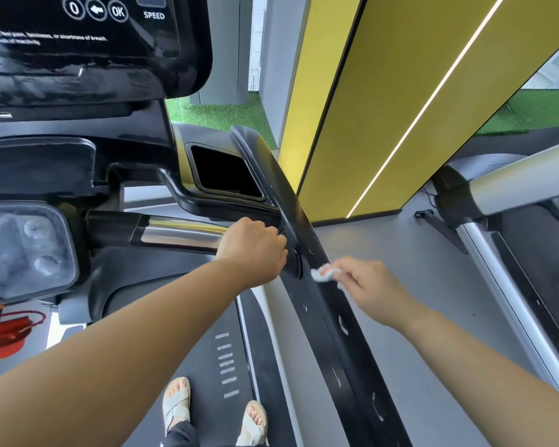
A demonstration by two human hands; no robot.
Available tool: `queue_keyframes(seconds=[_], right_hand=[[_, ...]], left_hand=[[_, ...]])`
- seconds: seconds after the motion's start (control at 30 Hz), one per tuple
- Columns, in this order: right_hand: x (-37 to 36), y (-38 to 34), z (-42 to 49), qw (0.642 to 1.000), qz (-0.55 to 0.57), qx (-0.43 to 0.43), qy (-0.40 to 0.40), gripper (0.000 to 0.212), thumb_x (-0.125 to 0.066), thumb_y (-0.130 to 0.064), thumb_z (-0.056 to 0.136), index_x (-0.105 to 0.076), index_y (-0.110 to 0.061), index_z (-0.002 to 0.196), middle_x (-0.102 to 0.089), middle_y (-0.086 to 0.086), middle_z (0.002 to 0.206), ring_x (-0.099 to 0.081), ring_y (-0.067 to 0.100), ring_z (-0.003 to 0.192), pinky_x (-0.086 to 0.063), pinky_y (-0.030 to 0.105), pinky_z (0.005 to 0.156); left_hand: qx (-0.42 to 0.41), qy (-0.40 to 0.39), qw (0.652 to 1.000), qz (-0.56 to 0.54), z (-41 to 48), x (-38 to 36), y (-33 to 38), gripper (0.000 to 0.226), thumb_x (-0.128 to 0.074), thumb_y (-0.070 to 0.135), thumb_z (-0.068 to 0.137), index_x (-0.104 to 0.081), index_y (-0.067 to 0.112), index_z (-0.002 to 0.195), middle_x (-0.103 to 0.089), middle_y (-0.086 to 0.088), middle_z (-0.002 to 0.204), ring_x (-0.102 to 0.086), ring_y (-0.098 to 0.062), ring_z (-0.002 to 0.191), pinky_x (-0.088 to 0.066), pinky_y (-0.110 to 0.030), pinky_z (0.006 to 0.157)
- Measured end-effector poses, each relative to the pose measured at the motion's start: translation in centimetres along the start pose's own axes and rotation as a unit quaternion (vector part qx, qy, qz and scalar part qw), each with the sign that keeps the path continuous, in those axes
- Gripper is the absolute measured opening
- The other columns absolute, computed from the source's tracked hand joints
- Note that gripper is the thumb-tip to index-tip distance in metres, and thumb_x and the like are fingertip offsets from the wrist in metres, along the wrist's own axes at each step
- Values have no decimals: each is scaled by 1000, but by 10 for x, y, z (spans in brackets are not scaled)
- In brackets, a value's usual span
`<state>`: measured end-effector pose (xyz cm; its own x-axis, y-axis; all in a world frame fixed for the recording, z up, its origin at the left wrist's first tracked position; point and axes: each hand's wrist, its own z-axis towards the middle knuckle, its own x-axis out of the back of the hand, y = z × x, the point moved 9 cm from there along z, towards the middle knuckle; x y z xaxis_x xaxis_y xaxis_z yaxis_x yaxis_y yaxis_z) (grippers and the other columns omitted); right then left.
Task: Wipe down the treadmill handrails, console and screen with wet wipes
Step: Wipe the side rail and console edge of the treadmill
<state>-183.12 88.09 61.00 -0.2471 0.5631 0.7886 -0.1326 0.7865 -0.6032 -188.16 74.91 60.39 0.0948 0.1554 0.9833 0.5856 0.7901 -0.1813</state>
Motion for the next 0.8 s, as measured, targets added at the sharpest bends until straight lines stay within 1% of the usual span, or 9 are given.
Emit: queue_keyframes(seconds=[0.07, 0.13, 0.2, 0.3, 0.4, 0.47, 0.57, 0.67, 0.8], right_hand=[[15, -10, 25, 997, -5, 36, 75, 24, -46, -14, 99, -66, -14, 112, -70, 0, 106, -63, -1, 84, -48, 19, 74], [8, -12, 52, 994, -26, 36, 103, 25, -45, -14, 99, -64, -13, 116, -69, 6, 109, -64, 23, 93, -50, 36, 80], [-9, -9, 65, 994, -54, 22, 94, 25, -45, -14, 99, -63, -14, 116, -68, 10, 99, -60, 31, 86, -47, 35, 72], [-17, -8, 46, 991, -65, 45, 108, 20, -46, -12, 98, -63, -16, 108, -59, 6, 74, -50, 28, 66, -36, 30, 59], [-20, -2, 11, 991, -79, 55, 92, 19, -46, -13, 97, -63, -15, 106, -49, 0, 60, -44, 21, 52, -37, 29, 51], [-19, 3, -6, 993, -86, 47, 59, 21, -44, -13, 97, -63, -16, 107, -41, -10, 55, -42, 9, 47, -31, 14, 47], [-9, 6, -10, 998, -62, 7, -7, 22, -43, -16, 100, -64, -22, 104, -47, -17, 62, -51, 2, 59, -38, 10, 54], [10, -2, 21, 998, -43, 9, 49, 23, -43, -16, 100, -65, -15, 108, -55, -7, 71, -48, 4, 60, -37, 13, 54], [-5, -12, 62, 994, -39, 32, 94, 26, -45, -16, 100, -63, -11, 117, -68, 14, 96, -59, 32, 84, -40, 33, 66]], left_hand=[[0, -1, 1000, 5, 1, -1, 0, 38, -21, 35, 101, -56, 22, 104, -59, 3, 98, -57, -19, 89, -34, -30, 67], [5, -1, 1000, 9, 0, -2, -1, 39, -21, 36, 101, -57, 22, 104, -60, 3, 98, -58, -19, 88, -34, -30, 67], [7, -2, 1000, 13, 0, -2, -1, 39, -21, 37, 101, -57, 23, 103, -60, 3, 98, -58, -19, 88, -34, -30, 67], [7, 7, 1000, 19, 0, 0, 0, 38, -21, 37, 100, -57, 23, 102, -61, 4, 97, -59, -19, 87, -35, -30, 66], [6, 9, 1000, 18, 0, 1, 0, 38, -20, 37, 100, -56, 23, 101, -60, 4, 95, -58, -19, 86, -37, -30, 67], [10, 9, 1000, 12, 0, 1, -2, 39, -20, 37, 100, -57, 22, 101, -60, 4, 92, -58, -18, 84, -39, -30, 67], [8, 9, 1000, 7, 0, 0, -1, 39, -21, 37, 100, -57, 22, 101, -59, 4, 91, -57, -18, 83, -39, -30, 67], [10, 8, 1000, 4, 0, 1, -2, 38, -22, 37, 99, -57, 22, 100, -60, 4, 91, -57, -18, 83, -39, -30, 67], [12, 14, 1000, 1, -1, 3, -1, 38, -23, 36, 99, -58, 23, 99, -61, 5, 93, -57, -18, 83, -38, -29, 67]])
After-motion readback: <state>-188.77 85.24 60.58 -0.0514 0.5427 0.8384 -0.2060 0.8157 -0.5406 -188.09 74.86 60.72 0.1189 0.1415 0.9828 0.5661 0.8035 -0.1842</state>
